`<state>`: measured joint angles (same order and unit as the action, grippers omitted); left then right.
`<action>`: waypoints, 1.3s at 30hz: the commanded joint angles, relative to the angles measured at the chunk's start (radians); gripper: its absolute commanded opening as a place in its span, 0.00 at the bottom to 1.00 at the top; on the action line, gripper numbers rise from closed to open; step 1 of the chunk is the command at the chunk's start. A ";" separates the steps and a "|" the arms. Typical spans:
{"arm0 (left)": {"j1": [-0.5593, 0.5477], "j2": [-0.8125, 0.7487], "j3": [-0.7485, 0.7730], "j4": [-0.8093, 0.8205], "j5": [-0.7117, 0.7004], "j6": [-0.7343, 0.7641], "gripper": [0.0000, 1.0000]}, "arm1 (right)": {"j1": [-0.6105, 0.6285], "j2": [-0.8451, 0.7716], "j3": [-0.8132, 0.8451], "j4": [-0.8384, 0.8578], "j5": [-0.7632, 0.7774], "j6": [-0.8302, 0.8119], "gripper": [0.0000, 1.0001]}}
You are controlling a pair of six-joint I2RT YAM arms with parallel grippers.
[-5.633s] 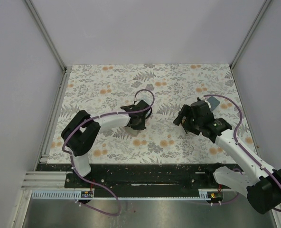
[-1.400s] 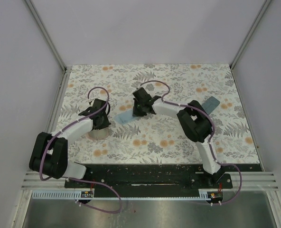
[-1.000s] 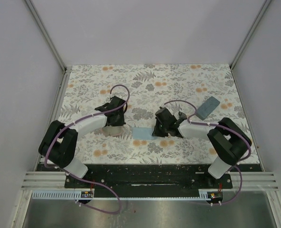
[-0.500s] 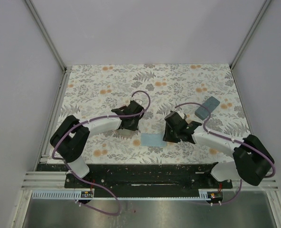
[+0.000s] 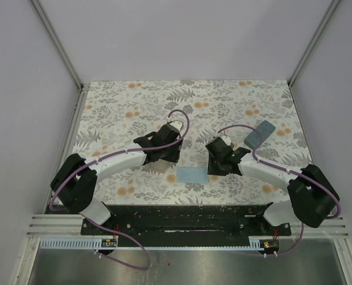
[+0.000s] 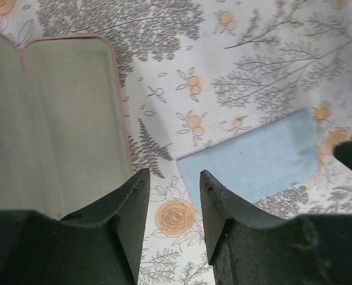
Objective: Organize the sunglasses
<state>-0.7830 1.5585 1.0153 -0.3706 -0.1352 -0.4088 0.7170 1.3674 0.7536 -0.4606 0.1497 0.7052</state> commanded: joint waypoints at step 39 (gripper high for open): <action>-0.009 0.152 -0.004 0.076 0.180 0.068 0.31 | -0.034 0.243 0.095 0.083 -0.041 -0.116 0.00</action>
<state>-0.7963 1.6951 1.0119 -0.3115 0.0536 -0.3538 0.6861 1.6115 0.8650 -0.3679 0.1089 0.5945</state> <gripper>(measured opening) 0.310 0.015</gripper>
